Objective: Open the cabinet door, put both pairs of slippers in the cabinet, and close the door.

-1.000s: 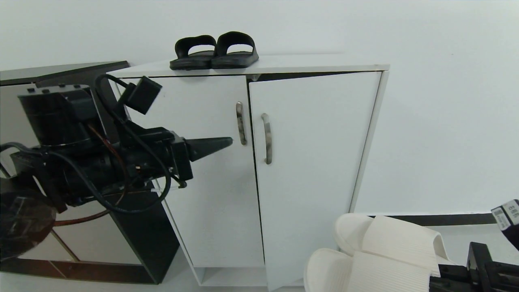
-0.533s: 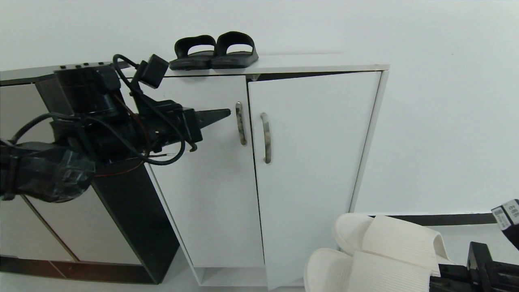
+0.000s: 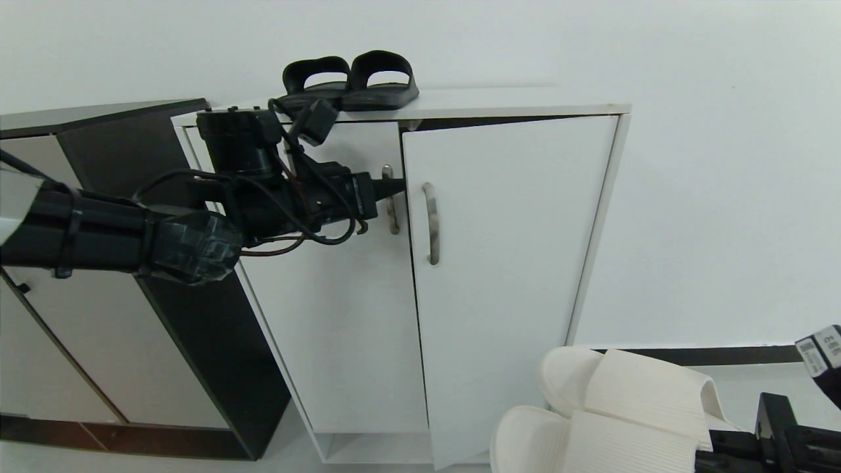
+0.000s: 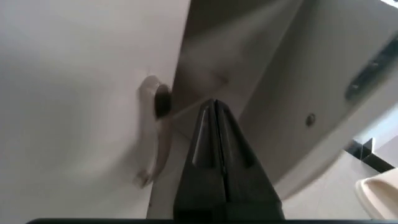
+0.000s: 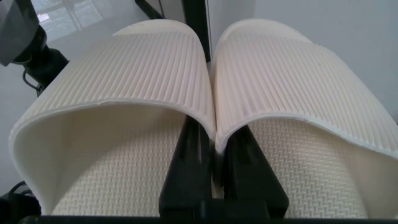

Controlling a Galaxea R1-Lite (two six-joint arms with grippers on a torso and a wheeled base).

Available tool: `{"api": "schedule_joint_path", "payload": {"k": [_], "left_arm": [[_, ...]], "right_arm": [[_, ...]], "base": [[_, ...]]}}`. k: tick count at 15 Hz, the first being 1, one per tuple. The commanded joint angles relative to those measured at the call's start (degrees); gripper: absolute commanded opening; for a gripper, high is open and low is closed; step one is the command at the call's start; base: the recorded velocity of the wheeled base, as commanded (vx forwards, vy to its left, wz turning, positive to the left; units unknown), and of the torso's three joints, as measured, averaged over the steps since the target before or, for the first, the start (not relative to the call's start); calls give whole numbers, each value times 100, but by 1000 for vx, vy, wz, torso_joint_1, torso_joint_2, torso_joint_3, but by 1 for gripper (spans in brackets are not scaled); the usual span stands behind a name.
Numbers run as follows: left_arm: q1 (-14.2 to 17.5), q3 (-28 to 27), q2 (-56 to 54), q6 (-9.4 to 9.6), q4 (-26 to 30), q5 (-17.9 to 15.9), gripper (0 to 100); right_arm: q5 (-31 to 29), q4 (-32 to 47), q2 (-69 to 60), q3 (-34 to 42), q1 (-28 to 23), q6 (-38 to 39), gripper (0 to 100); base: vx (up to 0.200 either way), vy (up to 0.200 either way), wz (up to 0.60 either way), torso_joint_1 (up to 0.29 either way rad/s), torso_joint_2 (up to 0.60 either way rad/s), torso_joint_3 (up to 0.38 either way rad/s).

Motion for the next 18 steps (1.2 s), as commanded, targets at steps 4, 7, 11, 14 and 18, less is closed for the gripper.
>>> {"api": "schedule_joint_path", "payload": {"k": [4,7,11,14,18], "left_arm": [[-338,101,110,16,-71,248,0],[-997,637,-251,16,-370,257,0],[-1252,654,-277,7,-423,248,0],[-1059,777,-620,7,-537,529,0],[-1032,1700,-2008,33,-405,2568,0]], "right_arm": [[-4,102,-119,-12,115,4,0],[5,120,-189,14,167,4,0],[5,111,-189,14,176,4,0],[-48,85,22,-197,141,92,0],[-1093,102,593,-970,123,1173,0]], "base": [[-200,0,0,2,5,5],[-200,0,0,4,4,1],[-200,0,0,-1,2,2],[-67,0,0,-1,2,2],[0,0,0,0,0,0]]}}
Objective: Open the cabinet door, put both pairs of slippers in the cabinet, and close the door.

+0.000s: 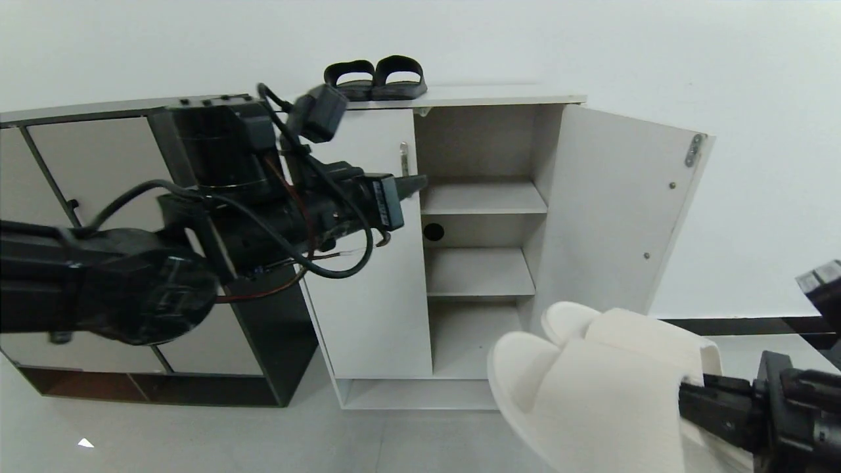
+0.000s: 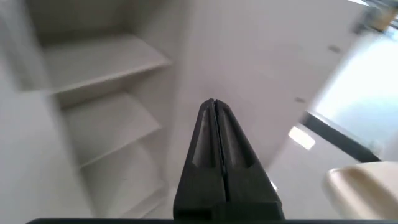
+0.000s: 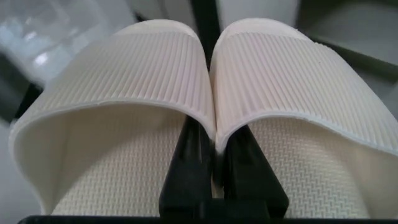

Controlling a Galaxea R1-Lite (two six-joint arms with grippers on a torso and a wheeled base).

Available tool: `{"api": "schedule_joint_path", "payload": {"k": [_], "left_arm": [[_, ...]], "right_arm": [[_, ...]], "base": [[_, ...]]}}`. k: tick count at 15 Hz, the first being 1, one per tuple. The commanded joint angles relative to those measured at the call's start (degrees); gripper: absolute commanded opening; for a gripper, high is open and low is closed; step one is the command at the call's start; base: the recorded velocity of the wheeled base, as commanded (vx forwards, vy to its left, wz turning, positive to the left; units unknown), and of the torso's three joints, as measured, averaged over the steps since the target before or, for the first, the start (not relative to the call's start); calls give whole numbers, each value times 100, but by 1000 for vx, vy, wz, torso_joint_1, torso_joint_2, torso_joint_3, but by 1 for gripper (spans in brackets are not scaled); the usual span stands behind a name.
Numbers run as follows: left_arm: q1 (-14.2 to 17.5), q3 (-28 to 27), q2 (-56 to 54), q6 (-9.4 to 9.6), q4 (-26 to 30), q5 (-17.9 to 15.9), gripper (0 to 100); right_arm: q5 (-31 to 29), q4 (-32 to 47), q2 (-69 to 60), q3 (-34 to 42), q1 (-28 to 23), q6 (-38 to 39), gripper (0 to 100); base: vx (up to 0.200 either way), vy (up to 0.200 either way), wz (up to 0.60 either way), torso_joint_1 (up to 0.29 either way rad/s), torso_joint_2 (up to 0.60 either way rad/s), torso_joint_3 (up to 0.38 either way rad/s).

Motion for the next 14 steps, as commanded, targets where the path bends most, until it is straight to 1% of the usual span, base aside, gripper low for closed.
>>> {"api": "schedule_joint_path", "payload": {"k": [1,2,3,4,5,6,7,9,10,11,12,13,14], "left_arm": [[7,977,-1549,0,274,1108,0],[7,1399,-2314,0,643,1626,0],[7,1759,-2964,9,1109,2119,0],[7,2181,-3641,9,1698,2699,0],[157,2673,-4318,-17,2137,3156,0],[667,3209,-4968,-17,2410,3226,0],[992,3666,-5460,-17,2507,3226,0],[1677,4958,-6946,9,2665,3244,0],[2073,5371,-7640,35,2955,3244,0],[2398,5521,-8282,211,3377,3244,0],[2697,5512,-8765,308,3922,3244,0],[2855,5503,-8941,334,4115,3244,0],[3092,5688,-9275,475,4387,3217,0]], "right_arm": [[-583,0,606,-494,0,287,0],[-899,8,800,-652,0,384,0],[-1057,8,896,-723,9,410,0],[-1136,8,958,-767,18,410,0],[-1154,8,984,-784,9,419,0],[-1154,8,975,-775,9,419,0],[-1154,8,967,-767,9,419,0],[-1154,8,958,-767,18,419,0],[-1154,8,975,-767,27,410,0],[-1154,8,975,-767,27,410,0],[-1154,8,958,-758,27,410,0],[-1154,8,958,-749,27,410,0],[-1154,8,949,-688,27,410,0]], "base": [[0,0,0,0,0,0],[0,0,0,0,0,0],[0,0,0,0,0,0],[0,0,0,0,0,0],[0,0,0,0,0,0],[0,0,0,0,0,0],[0,0,0,0,0,0],[0,0,0,0,0,0],[0,0,0,0,0,0],[0,0,0,0,0,0],[0,0,0,0,0,0],[0,0,0,0,0,0],[0,0,0,0,0,0]]}}
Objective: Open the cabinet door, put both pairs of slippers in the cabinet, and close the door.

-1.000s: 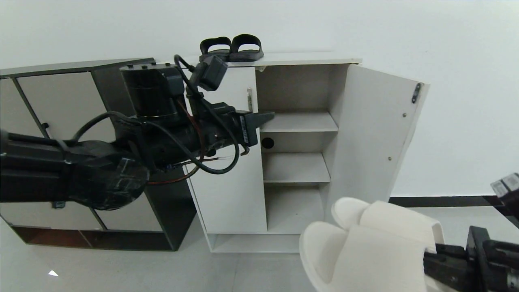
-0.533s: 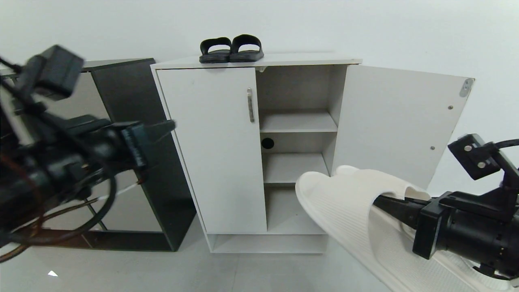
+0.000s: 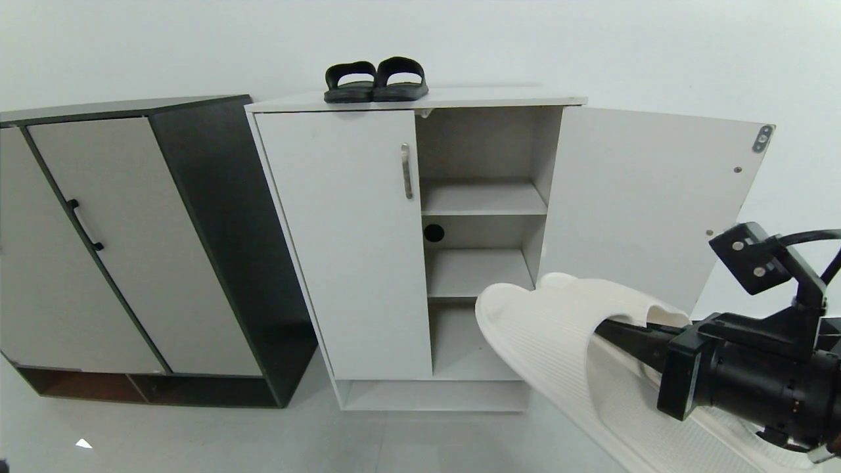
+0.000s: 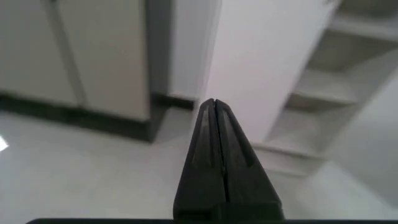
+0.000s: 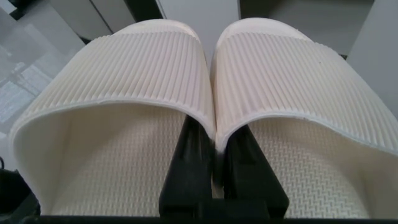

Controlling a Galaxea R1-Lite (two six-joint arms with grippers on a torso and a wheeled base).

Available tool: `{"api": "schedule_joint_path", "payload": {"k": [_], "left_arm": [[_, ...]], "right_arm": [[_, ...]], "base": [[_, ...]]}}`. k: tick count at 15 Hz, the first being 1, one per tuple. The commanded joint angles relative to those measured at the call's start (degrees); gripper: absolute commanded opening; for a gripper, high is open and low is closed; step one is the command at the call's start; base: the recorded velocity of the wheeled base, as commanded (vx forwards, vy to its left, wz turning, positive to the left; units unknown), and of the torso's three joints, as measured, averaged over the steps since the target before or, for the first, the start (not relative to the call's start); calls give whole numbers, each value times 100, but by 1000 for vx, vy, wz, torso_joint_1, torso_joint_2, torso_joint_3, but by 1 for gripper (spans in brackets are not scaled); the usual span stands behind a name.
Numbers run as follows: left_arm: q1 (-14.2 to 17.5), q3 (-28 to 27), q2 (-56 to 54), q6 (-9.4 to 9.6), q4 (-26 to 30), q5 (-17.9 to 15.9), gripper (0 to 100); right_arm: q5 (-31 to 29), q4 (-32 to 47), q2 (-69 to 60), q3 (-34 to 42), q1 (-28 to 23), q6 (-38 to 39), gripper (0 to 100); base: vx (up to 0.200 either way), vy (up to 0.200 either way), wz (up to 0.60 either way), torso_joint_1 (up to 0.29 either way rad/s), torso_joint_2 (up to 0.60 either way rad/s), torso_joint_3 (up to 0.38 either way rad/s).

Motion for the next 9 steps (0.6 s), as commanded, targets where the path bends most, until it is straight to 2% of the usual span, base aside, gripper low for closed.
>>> {"api": "schedule_joint_path", "payload": {"k": [1,2,3,4,5,8,9], "left_arm": [[659,685,-1563,170,418,-28,0],[466,720,-1774,249,321,-309,0],[484,825,-1853,416,189,-915,0],[484,992,-1871,530,5,-1662,0],[484,992,-1862,539,-4,-1908,0],[484,992,-1871,635,-4,-1882,0],[484,992,-1871,574,-4,-1847,0]], "right_arm": [[1,-1,-22,62,3,-1,0],[1,-1,-83,97,3,-1,0],[1,-1,-110,106,3,-9,0],[-8,-1,-162,106,3,-27,0],[1,-1,-206,106,3,-36,0],[-8,-1,22,88,30,-185,0],[-158,-28,347,35,30,-150,0]], "base": [[0,0,0,0,0,0],[0,0,0,0,0,0],[0,0,0,0,0,0],[0,0,0,0,0,0],[0,0,0,0,0,0],[0,0,0,0,0,0],[0,0,0,0,0,0]]}}
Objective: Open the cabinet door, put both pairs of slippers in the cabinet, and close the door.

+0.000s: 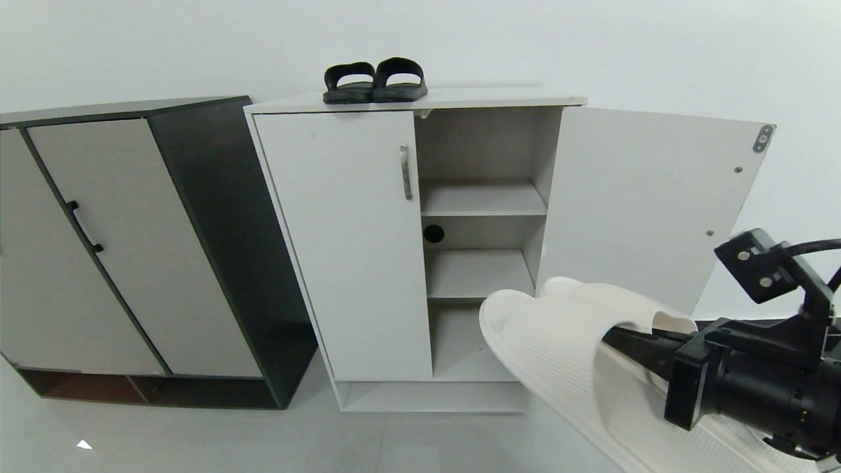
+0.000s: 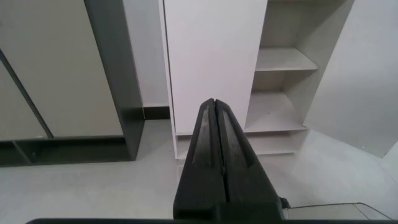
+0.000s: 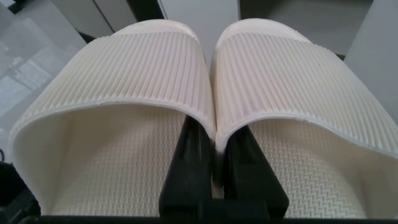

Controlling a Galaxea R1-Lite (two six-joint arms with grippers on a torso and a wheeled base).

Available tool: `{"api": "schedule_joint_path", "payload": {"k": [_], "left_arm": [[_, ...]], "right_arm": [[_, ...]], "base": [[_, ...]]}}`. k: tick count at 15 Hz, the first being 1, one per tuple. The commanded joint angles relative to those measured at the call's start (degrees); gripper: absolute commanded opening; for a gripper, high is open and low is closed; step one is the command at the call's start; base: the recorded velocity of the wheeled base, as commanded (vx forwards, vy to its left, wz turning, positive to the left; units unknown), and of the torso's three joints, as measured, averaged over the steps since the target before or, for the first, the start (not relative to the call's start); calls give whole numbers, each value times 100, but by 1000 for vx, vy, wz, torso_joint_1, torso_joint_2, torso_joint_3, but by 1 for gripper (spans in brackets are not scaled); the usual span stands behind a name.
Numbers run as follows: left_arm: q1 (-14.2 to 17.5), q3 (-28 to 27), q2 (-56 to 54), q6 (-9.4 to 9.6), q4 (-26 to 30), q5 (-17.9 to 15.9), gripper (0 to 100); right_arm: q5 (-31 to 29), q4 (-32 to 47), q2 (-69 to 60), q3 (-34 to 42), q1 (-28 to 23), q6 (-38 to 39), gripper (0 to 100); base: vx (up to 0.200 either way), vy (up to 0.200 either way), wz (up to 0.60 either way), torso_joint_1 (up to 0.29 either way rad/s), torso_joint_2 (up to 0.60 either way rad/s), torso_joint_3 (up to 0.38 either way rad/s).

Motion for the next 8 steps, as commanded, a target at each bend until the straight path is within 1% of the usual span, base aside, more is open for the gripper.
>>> {"api": "schedule_joint_path", "payload": {"k": [1,3,4,5,6,7,8], "left_arm": [[2,11,-42,-15,2,14,0],[2,11,-42,-15,2,5,0],[2,11,-42,-15,2,-4,0],[2,11,-42,2,2,-4,0],[2,11,-42,2,2,-4,0],[2,11,-42,2,2,-30,0],[2,11,-42,2,2,-30,0]], "right_arm": [[-371,-38,788,-132,17,156,0],[-669,-416,1650,-317,34,824,0],[-748,-583,2001,-387,34,1008,0],[-898,-750,2379,-466,34,1043,0],[-951,-811,2494,-510,52,1043,0],[-1197,-864,2845,-756,219,1043,0],[-1320,-847,3003,-897,298,1052,0]], "base": [[0,0,0,0,0,0],[0,0,0,0,0,0],[0,0,0,0,0,0],[0,0,0,0,0,0],[0,0,0,0,0,0],[0,0,0,0,0,0],[0,0,0,0,0,0]]}}
